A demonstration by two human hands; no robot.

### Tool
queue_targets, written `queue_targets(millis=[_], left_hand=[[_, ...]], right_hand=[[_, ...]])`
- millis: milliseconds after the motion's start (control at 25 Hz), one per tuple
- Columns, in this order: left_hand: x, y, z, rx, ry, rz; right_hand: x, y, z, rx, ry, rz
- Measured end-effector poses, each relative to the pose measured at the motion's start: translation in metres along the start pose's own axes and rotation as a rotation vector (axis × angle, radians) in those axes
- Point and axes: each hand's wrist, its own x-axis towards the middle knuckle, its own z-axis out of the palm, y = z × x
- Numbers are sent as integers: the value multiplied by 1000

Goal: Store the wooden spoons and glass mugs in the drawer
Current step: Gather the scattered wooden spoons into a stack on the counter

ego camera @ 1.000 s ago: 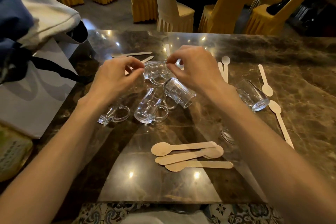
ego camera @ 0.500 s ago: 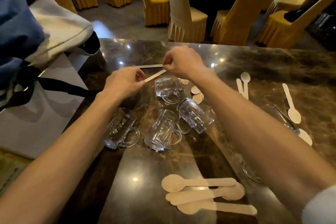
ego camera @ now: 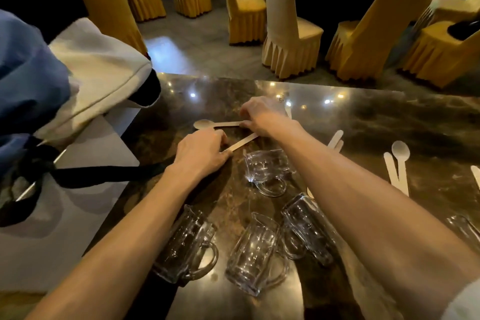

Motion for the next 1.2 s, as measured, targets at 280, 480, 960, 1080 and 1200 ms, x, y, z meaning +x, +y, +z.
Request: queue_targets(millis=[280,480,960,1080,1200], left_hand=[[7,-1,3,-47,3,-23],[5,-2,6,-184,-3,-68],[-26,10,-31,-375,199,-24],[-47,18,-45,-438,239,27],[-64,25,-55,-461,271,71]], right_hand=[[16,-3,4,46,-28,-3],[11,-4,4,129,-48,10],[-53,3,-46,239,263,-61],[-85,6,-59,271,373,-74],[-113,7,-68,257,458,-101]])
